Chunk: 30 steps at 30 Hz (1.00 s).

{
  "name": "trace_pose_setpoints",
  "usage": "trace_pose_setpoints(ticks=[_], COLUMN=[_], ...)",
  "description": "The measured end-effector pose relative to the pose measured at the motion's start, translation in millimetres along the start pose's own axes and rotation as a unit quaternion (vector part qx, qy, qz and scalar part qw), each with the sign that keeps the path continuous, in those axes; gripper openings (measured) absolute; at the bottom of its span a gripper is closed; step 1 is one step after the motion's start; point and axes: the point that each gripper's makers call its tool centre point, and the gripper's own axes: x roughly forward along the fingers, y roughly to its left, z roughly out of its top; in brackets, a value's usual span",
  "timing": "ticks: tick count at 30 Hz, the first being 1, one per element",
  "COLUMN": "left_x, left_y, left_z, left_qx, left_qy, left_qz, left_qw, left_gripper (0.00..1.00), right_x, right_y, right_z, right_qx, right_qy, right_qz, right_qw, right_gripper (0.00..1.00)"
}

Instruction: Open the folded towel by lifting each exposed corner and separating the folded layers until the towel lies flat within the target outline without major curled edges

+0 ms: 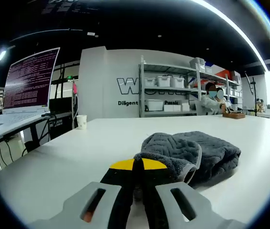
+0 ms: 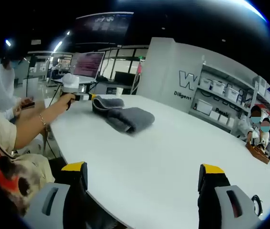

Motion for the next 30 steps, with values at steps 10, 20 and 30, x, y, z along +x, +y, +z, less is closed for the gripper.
trace_pose_setpoints(ticks=[10, 20, 30], left_x=[-3.7, -8.8, -31.0], left_y=[23.8, 30.0, 14.2], left_z=[-18.5, -27.4, -18.4], left_qx=[0.033, 0.047, 0.044], left_qy=[0.04, 0.054, 0.052], left_qz=[0.03, 0.031, -0.008], left_qw=[0.9982, 0.997, 0.9976], left_gripper=[0.03, 0.08, 0.34], right_x=[4.6, 5.8, 5.8], right_y=[4.3, 3.4, 2.5], right_z=[1.7, -0.2, -0.7], right_qx=[-0.002, -0.001, 0.001], right_qy=[-0.002, 0.003, 0.002], right_qz=[0.007, 0.007, 0.005], right_qw=[1.0, 1.0, 1.0], right_gripper=[0.99, 0.99, 0.99])
